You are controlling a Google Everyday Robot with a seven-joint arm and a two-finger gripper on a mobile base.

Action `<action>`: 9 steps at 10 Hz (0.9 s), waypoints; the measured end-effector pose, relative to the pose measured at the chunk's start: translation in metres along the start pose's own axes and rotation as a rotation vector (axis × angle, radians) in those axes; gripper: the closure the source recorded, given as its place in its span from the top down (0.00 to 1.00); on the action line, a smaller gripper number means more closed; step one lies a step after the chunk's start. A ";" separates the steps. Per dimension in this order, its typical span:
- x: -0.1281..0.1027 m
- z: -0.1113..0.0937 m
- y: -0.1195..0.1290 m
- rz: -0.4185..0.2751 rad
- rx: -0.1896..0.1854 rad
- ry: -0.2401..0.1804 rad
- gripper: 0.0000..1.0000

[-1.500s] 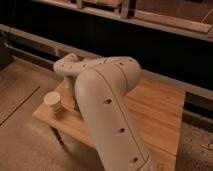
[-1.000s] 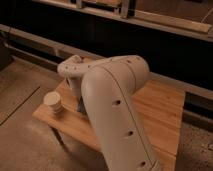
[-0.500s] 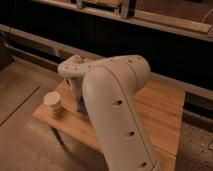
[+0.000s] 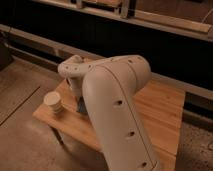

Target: Wipe the white sponge on the table

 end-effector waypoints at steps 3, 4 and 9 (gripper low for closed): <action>0.000 0.000 0.000 0.000 0.000 0.000 0.43; 0.000 0.000 0.000 0.000 0.001 0.000 0.43; 0.000 0.000 0.000 0.000 0.000 0.000 0.20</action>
